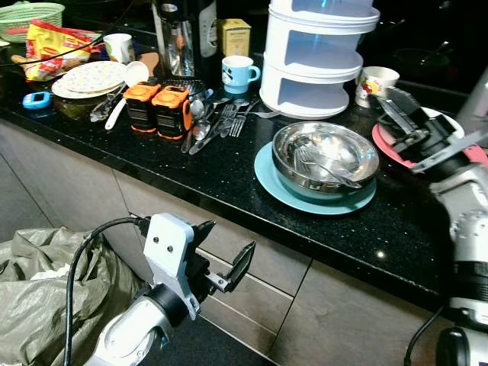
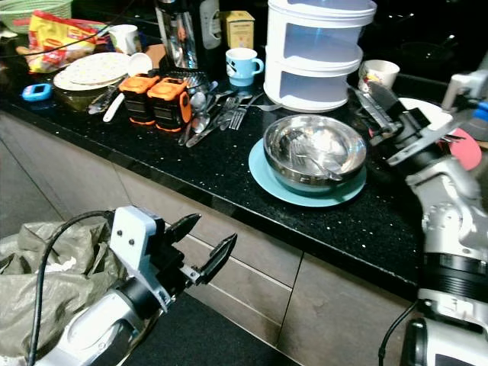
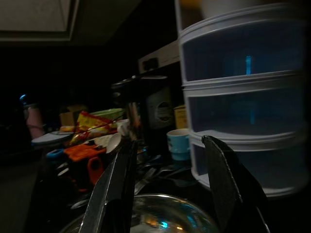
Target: Kitchen organization
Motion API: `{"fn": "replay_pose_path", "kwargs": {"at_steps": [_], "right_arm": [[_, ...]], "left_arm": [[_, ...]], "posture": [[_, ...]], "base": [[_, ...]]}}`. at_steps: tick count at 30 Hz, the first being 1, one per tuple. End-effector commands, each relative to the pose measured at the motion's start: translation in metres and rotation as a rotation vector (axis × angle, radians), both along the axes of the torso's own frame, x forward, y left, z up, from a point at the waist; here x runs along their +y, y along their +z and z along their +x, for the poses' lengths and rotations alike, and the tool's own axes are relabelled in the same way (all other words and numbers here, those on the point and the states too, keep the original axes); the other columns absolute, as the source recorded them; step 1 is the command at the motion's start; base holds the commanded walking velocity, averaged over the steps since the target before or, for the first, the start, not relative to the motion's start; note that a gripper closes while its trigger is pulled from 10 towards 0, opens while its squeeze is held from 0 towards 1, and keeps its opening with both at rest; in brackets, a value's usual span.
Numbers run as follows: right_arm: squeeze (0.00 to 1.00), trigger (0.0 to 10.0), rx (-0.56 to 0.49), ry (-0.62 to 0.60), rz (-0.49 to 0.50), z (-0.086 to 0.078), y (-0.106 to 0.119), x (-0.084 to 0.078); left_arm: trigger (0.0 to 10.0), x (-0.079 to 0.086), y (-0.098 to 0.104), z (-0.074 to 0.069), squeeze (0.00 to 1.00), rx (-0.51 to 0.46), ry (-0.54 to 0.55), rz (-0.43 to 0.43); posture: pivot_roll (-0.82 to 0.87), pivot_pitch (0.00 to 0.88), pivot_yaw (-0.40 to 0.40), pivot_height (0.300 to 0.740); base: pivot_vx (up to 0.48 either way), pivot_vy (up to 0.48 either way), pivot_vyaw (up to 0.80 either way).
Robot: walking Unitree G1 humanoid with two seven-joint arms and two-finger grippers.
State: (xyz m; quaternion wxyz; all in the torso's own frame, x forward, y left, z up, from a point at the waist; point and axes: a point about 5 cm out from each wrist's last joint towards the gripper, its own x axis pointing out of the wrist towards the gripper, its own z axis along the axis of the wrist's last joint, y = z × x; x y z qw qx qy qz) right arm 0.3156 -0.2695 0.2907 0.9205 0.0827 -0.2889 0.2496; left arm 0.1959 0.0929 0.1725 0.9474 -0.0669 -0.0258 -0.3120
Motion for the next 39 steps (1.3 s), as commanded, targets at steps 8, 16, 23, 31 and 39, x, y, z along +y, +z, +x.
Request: {"fn": "replay_pose_path", "kwargs": {"at_steps": [8, 16, 23, 31, 39], "right_arm": [[0.00, 10.0, 0.025, 0.134, -0.034, -0.023, -0.011, 0.003], [0.00, 10.0, 0.033, 0.340, -0.032, -0.034, -0.015, 0.033], [0.00, 10.0, 0.052, 0.458, -0.110, -0.041, -0.021, 0.078], [0.00, 10.0, 0.075, 0.294, -0.201, -0.023, -0.029, 0.111], [0.00, 10.0, 0.102, 0.137, -0.237, -0.004, -0.036, 0.135]], "left_arm": [[10.0, -0.001, -0.004, 0.006, 0.00, 0.025, -0.020, -0.003], [10.0, 0.000, -0.003, 0.011, 0.00, 0.017, -0.006, -0.006], [10.0, 0.001, -0.002, 0.011, 0.00, 0.010, -0.005, -0.009], [10.0, 0.000, -0.001, 0.012, 0.00, 0.001, -0.010, -0.008], [10.0, 0.018, -0.005, 0.013, 0.00, 0.002, 0.123, 0.037]], "posture": [[0.16, 0.000, 0.027, 0.740], [0.15, 0.000, 0.026, 0.740], [0.15, 0.000, 0.026, 0.740], [0.15, 0.000, 0.030, 0.740], [0.16, 0.000, 0.017, 0.740]], "base": [[0.000, -0.360, 0.00], [0.000, 0.000, 0.00], [0.000, 0.000, 0.00], [0.000, 0.000, 0.00], [0.000, 0.000, 0.00]]}}
